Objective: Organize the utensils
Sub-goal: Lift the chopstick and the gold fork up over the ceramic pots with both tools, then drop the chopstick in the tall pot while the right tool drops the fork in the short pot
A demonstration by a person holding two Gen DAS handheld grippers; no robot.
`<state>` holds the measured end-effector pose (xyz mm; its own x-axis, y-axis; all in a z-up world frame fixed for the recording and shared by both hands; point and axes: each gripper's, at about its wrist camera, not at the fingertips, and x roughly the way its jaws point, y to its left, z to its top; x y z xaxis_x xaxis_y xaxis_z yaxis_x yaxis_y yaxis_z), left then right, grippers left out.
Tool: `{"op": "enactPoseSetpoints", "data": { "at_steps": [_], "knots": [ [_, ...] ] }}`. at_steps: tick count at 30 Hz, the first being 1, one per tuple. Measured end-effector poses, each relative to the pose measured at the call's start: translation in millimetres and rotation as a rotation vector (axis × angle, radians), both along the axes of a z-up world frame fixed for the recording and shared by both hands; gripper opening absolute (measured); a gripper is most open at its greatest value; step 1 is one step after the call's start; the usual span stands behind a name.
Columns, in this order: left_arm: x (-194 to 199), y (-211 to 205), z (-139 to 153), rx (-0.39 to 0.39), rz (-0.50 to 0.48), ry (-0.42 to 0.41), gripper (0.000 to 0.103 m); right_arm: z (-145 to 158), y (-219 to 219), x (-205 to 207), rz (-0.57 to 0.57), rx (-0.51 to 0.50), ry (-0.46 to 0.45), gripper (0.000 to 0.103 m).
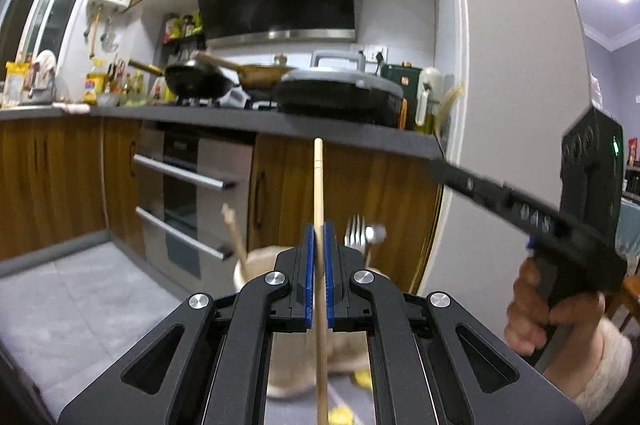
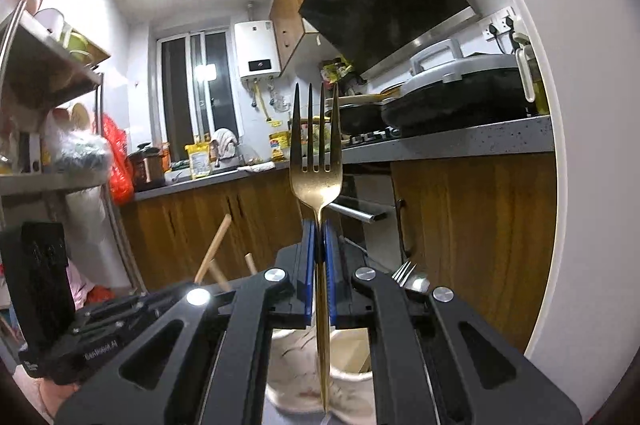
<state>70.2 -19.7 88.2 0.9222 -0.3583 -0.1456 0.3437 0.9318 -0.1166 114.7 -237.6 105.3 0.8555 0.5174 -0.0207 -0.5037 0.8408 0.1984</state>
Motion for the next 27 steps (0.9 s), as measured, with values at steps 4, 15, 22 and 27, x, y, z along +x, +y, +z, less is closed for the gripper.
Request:
{"op": "enactPoseSetpoints", "data": {
  "at_steps": [4, 15, 22, 27],
  "knots": [
    [28, -12, 17, 0.012, 0.024, -0.043, 0.005, 0, -3, 14, -0.023, 0.013, 0.000, 0.005],
    [85, -26, 29, 0.008, 0.147, -0.166, 0.005, -19, -14, 38, -0.079, 0.072, 0.023, 0.005],
    [91, -36, 13, 0.080, 0.169, -0.193, 0.005, -30, -2, 48, -0.056, 0.027, 0.058, 0.005],
    [70, -34, 6, 0.098, 0.148, -0.199, 0.005, -35, -1, 46, -0.056, -0.010, 0.102, 0.005]
  ]
}}
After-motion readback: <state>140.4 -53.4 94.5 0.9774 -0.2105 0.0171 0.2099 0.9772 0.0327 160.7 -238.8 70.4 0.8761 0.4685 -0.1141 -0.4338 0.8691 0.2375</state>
